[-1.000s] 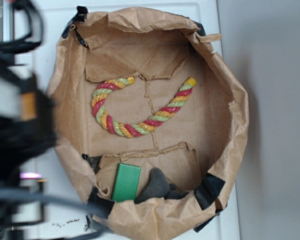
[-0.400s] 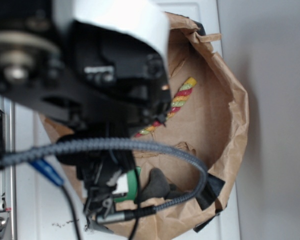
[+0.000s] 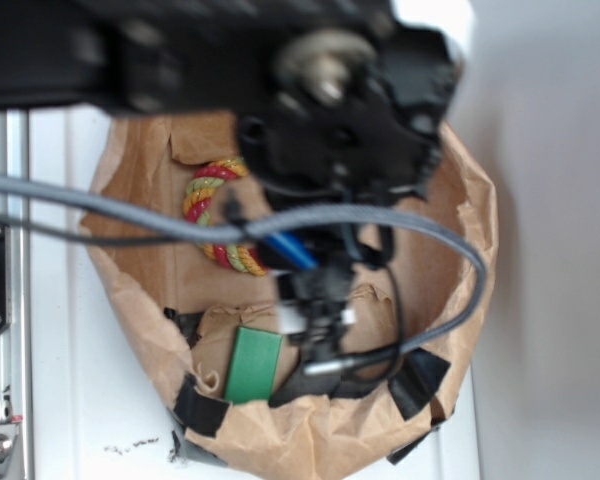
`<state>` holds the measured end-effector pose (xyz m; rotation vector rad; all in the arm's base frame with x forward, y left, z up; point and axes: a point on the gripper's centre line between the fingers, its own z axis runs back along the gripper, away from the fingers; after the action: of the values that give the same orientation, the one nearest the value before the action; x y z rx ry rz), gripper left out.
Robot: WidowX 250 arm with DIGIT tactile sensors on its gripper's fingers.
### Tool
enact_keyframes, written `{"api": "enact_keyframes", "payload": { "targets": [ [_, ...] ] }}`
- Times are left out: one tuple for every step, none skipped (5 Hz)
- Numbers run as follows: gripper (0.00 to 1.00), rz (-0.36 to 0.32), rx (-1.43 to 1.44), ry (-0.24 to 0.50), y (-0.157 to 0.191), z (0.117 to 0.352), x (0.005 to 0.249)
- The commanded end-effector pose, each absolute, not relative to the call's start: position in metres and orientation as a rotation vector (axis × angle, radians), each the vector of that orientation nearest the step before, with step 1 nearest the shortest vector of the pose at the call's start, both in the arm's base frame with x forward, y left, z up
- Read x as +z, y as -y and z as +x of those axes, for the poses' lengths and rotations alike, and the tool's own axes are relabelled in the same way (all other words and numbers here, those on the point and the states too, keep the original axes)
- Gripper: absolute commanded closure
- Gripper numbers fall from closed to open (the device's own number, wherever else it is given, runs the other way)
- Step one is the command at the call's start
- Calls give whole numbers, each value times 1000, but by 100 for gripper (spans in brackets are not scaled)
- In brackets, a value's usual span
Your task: Grab the multicolored rope.
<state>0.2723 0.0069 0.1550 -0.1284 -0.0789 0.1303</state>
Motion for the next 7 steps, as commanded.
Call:
{"api": "enact_keyframes", "payload": {
  "targets": [
    [0,-103,275,167,-29,282,110],
    [0,-58,296,141,-39,283,76],
    [0,-37,274,155,-41,276,58],
    [0,-14,249,117,-37,279,30],
    [26,27,223,92,-30,271,11],
    [100,-10,249,98,-27,271,29],
    [100,-41,289,163,-17,260,63]
  ]
}}
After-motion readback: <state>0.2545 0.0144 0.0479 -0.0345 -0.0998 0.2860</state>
